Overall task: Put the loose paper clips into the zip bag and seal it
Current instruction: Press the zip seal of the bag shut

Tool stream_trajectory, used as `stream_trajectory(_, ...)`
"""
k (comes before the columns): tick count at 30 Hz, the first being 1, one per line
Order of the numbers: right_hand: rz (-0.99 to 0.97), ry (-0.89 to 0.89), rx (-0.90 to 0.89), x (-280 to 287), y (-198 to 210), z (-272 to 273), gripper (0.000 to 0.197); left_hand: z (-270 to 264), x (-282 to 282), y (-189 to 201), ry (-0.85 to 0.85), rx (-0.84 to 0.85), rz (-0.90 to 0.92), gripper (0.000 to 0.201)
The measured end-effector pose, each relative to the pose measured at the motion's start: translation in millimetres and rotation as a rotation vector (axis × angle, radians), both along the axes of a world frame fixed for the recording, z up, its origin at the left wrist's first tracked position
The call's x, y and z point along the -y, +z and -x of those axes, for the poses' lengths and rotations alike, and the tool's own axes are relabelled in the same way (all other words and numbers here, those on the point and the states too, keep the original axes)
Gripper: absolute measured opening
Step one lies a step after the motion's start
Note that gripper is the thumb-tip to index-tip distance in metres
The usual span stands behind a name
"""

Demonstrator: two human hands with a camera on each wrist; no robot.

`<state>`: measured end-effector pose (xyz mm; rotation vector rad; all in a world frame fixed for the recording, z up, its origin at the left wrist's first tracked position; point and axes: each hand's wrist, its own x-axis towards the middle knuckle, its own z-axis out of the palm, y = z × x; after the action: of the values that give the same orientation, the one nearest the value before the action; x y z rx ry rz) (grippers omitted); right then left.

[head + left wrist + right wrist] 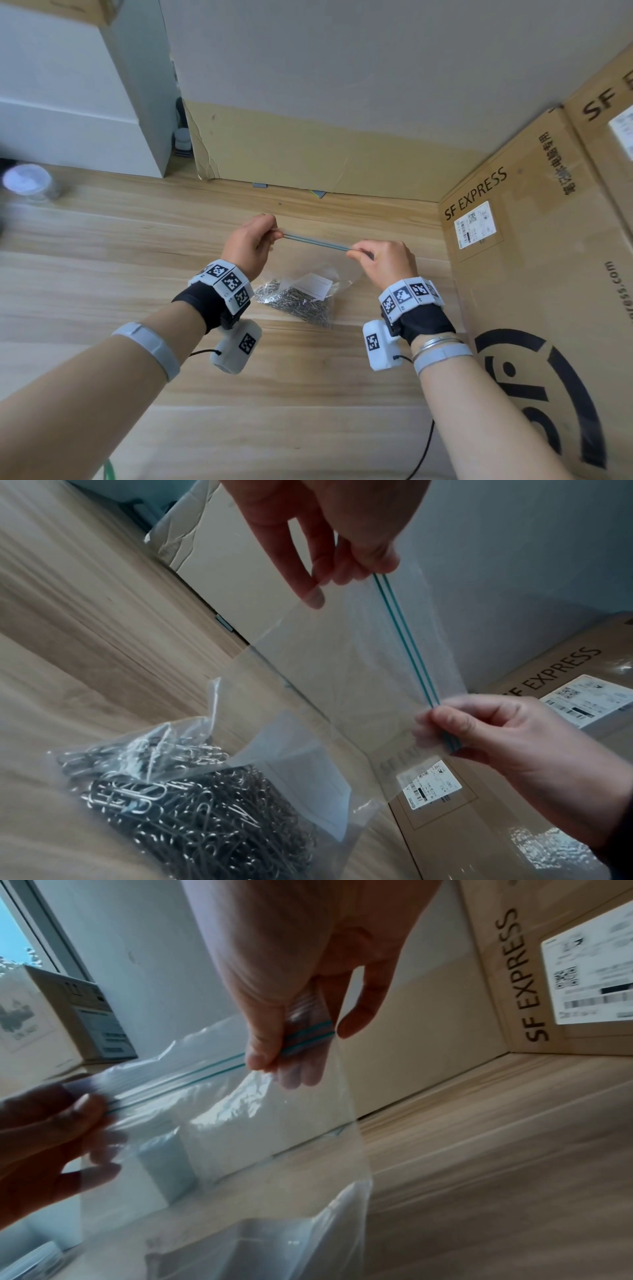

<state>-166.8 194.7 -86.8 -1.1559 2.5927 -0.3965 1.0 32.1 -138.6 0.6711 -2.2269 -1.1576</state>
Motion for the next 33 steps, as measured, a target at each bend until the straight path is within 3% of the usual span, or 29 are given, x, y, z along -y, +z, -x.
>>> stream_trajectory(8, 0.09, -0.026, 0.074, -11.8, -10.7, 13.8, 0.014, 0.3, 0.9, 2.2, 0.019, 0.007, -0.02, 0.02)
stream_trajectory(13, 0.129, -0.014, 0.185, -11.3, -9.7, 13.4, 0.022, 2.6, 2.1, 3.1, 0.043, 0.014, -0.022, 0.018)
stream_trajectory(17, 0.083, -0.016, 0.169, -10.9, -11.6, 16.3, 0.031, 5.5, 3.2, 1.8, 0.044, 0.013, -0.017, 0.017)
stream_trajectory(22, 0.263, -0.171, 0.464, -12.8, -18.4, 12.0, 0.041, 10.3, 1.1, -0.7, 0.052, 0.023, -0.283, 0.007)
stream_trajectory(25, 0.301, -0.248, 0.569, -11.4, -29.6, 11.4, 0.053, 6.9, 3.6, -7.2, 0.017, 0.047, -0.356, 0.025)
stream_trajectory(30, 0.116, -0.409, 0.615, -8.2, -64.6, 9.5, 0.069, -0.1, -0.5, -29.2, -0.058, 0.243, -0.405, 0.057)
stream_trajectory(33, 0.096, -0.418, 0.658, -7.3, -81.4, 5.5, 0.054, -0.8, -5.0, -43.0, -0.071, 0.344, -0.38, 0.052)
